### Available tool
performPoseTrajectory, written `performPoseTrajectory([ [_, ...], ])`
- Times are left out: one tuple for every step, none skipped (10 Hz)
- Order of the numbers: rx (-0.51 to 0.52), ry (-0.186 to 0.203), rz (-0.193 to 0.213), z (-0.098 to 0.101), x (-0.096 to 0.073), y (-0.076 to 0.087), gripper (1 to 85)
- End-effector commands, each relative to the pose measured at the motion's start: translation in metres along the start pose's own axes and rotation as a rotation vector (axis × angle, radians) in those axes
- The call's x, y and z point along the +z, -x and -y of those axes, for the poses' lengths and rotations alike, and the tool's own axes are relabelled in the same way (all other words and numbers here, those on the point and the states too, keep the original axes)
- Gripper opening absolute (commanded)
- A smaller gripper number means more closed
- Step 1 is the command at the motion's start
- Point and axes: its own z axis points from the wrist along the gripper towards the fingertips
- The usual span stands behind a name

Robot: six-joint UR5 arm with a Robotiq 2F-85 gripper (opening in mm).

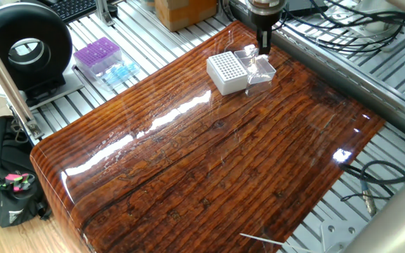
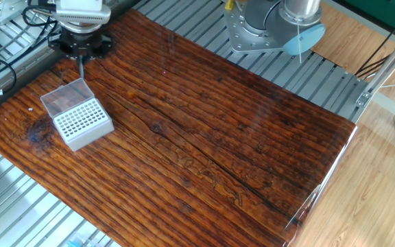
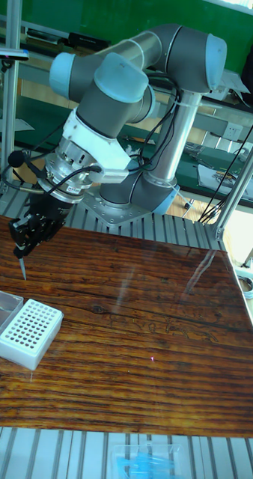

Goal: Insert a medium pipette tip into the holder for medium pipette tips

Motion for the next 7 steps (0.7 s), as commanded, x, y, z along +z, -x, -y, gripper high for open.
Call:
performPoseTrajectory([
  [-0.092, -0.023, -0.037, 0.008, -0.001, -0.010, 1.0],
  [-0.146, -0.015, -0.056, 0.006, -0.001, -0.015, 1.0],
  [-0.192, -0.060, -0.111, 0.019, -0.002, -0.028, 1.0],
  [-0.226, -0.089, -0.125, 0.028, -0.003, -0.031, 1.0],
  [-0.238, -0.105, -0.138, 0.032, -0.004, -0.033, 1.0],
  [-0.256, -0.136, -0.171, 0.042, -0.006, -0.040, 1.0],
  [-0.280, -0.173, -0.207, 0.053, -0.011, -0.044, 1.0],
])
